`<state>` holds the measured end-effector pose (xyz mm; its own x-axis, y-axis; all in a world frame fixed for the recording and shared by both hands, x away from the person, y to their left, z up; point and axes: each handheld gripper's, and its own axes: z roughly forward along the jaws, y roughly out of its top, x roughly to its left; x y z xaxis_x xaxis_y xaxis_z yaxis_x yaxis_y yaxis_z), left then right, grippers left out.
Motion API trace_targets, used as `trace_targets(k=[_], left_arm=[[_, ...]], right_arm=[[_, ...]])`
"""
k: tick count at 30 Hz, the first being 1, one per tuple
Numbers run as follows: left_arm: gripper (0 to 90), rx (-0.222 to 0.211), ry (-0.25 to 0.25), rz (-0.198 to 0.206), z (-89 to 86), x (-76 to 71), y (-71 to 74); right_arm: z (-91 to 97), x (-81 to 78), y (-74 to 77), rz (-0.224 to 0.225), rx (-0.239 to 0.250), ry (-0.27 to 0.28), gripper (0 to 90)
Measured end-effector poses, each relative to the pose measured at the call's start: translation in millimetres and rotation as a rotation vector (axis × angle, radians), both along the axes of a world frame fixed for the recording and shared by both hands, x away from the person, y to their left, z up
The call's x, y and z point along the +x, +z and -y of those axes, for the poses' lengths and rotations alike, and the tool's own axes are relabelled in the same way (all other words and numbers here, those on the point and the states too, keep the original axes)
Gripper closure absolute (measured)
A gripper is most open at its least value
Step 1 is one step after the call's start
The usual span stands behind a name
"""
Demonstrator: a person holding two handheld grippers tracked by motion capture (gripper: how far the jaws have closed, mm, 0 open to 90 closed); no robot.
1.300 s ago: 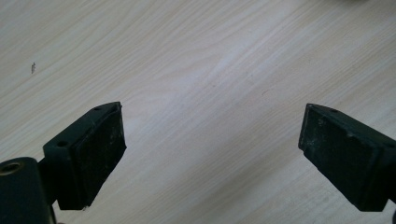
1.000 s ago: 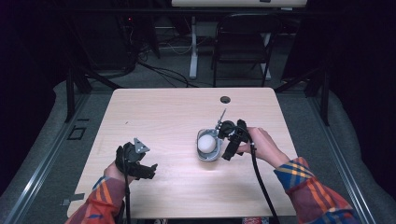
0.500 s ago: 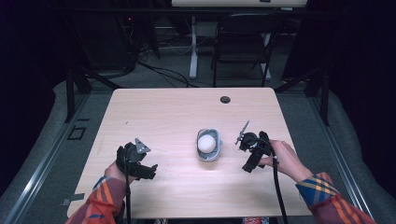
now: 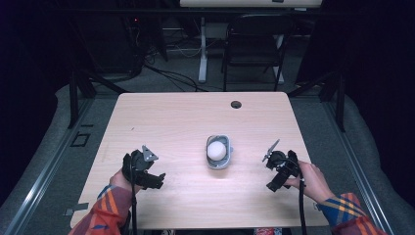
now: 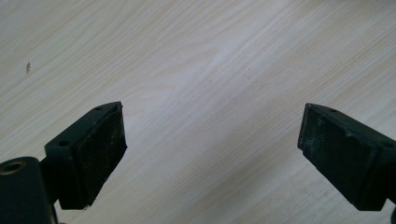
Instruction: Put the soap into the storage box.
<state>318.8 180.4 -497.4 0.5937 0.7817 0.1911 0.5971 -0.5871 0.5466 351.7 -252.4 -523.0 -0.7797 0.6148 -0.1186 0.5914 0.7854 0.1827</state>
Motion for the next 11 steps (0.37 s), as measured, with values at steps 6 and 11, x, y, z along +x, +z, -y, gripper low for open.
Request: trace_targets(k=[6, 11], left_arm=[[7.8, 0.005, -0.006, -0.005, 1.5, 0.4, -0.7], [7.7, 0.008, -0.01, -0.002, 1.8, 1.2, -0.2]], right_arm=[[10.0, 2.5, -6.4, 0.019, -0.061, -0.022, 0.0], [6.9, 5.0, -8.2, 0.02, -0.084, -0.003, 0.0]])
